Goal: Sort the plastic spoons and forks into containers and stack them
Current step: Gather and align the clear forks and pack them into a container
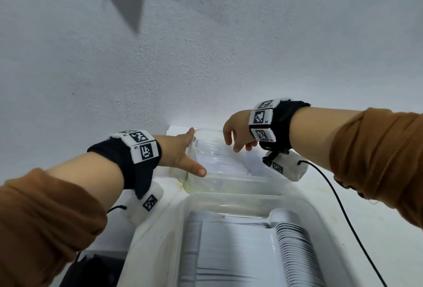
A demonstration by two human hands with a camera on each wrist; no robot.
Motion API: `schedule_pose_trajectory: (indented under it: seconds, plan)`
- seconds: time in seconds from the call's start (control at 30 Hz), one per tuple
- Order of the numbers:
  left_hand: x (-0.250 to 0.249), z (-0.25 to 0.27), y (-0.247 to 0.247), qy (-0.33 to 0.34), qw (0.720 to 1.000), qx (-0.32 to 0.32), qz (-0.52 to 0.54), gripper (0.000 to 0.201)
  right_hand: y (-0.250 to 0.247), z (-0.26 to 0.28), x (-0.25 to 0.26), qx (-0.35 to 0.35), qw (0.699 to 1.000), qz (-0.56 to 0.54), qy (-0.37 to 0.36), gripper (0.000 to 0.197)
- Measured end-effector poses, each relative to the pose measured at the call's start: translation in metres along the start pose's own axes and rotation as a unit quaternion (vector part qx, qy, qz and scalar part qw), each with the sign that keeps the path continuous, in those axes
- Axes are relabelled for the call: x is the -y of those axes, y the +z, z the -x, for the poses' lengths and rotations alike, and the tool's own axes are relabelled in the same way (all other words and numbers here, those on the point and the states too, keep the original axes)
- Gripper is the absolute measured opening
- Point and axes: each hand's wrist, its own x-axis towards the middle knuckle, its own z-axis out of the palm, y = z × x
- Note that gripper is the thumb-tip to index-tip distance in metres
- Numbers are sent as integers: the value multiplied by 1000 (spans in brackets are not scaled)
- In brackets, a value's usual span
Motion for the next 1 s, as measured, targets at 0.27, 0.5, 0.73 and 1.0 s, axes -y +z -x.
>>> schedule_pose_trajectory:
  seconds: [0.27,0.5,0.73,1.0]
  plan:
    - [-5,3,-2,-21,1000,-10,-18,126,1,4,-1,47,999,-10,-4,33]
    - [-17,15,-8,-17,998,-39,-45,114,-3,21,-5,-7,999,-39,7,32]
    - [-30,46,-16,-46,992,-67,-96,83,-11,70,-5,-63,997,-45,1,16]
    - [-47,102,-2,-82,986,-77,-122,70,1,136,-16,-82,992,-92,22,25]
